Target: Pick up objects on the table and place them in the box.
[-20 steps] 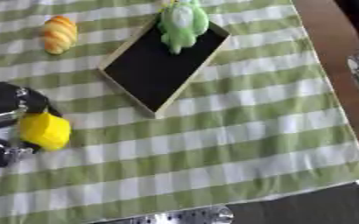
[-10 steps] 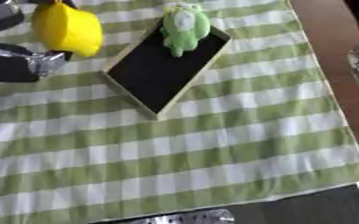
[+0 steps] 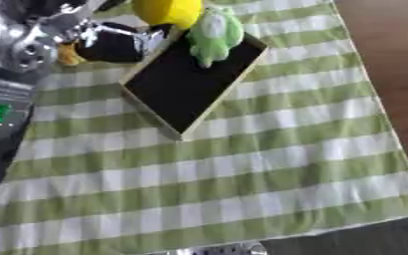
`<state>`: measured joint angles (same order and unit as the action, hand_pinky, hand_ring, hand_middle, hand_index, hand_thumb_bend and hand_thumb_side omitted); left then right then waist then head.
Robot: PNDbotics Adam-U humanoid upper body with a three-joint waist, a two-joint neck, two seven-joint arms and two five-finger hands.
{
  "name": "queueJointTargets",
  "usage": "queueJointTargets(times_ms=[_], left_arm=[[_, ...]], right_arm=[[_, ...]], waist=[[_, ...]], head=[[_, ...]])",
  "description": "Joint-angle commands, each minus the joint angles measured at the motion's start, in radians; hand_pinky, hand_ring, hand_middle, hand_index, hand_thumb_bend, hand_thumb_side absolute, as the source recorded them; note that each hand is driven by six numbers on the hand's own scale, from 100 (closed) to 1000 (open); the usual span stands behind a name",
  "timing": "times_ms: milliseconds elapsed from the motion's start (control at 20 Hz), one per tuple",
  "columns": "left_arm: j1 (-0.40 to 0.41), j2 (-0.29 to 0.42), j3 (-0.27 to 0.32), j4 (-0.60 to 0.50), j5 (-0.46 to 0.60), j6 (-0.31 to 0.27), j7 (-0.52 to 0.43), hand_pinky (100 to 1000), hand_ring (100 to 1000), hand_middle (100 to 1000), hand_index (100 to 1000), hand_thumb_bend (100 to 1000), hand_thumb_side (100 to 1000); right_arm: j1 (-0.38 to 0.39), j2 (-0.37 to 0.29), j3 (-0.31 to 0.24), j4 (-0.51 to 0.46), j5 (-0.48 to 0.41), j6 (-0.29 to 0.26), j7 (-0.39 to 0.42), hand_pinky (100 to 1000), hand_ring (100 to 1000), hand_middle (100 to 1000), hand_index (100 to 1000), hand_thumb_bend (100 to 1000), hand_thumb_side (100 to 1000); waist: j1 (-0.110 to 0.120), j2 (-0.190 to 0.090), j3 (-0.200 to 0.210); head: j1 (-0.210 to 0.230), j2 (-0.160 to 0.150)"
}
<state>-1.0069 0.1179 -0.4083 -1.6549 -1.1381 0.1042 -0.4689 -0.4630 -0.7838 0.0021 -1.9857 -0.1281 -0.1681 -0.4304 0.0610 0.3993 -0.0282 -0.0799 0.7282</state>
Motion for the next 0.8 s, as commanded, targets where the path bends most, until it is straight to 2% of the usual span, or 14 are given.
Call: queueJointTargets(times_ms=[50,300,550,650,800], left_arm=[[-0.017,-0.034,0.006,0.079,-0.053,-0.007,0.034,728,634,573,654,100,130],[-0.006,-0.058,0.008,0.204,-0.091,-0.004,0.064,732,640,581,660,100,100],[0.005,-0.068,0.005,0.269,-0.111,-0.010,0.079,748,663,599,679,100,100],[0.010,-0.071,0.003,0.286,-0.113,-0.018,0.073,772,698,632,721,100,100],[0.016,-0.073,0.001,0.299,-0.106,-0.036,0.057,847,790,741,851,204,190]], right_arm=[[-0.021,-0.011,-0.004,-0.014,-0.011,-0.004,0.006,912,845,712,803,100,609],[-0.022,-0.007,-0.003,-0.014,-0.015,-0.007,0.009,912,845,712,803,100,610],[-0.016,-0.006,-0.004,-0.014,-0.014,-0.006,0.009,912,844,711,802,100,611],[-0.014,-0.006,-0.005,-0.014,-0.015,-0.005,0.007,912,844,711,802,100,611],[-0.011,-0.004,-0.006,-0.014,-0.015,-0.005,0.006,912,844,711,802,100,611]], waist=[[-0.009,-0.018,-0.005],[-0.008,-0.018,-0.009],[-0.004,-0.020,-0.010],[-0.002,-0.022,-0.011],[-0.001,-0.025,-0.011]], head=[[0.011,-0.023],[0.009,-0.026],[0.005,-0.023],[0.004,-0.023],[0.001,-0.020]])
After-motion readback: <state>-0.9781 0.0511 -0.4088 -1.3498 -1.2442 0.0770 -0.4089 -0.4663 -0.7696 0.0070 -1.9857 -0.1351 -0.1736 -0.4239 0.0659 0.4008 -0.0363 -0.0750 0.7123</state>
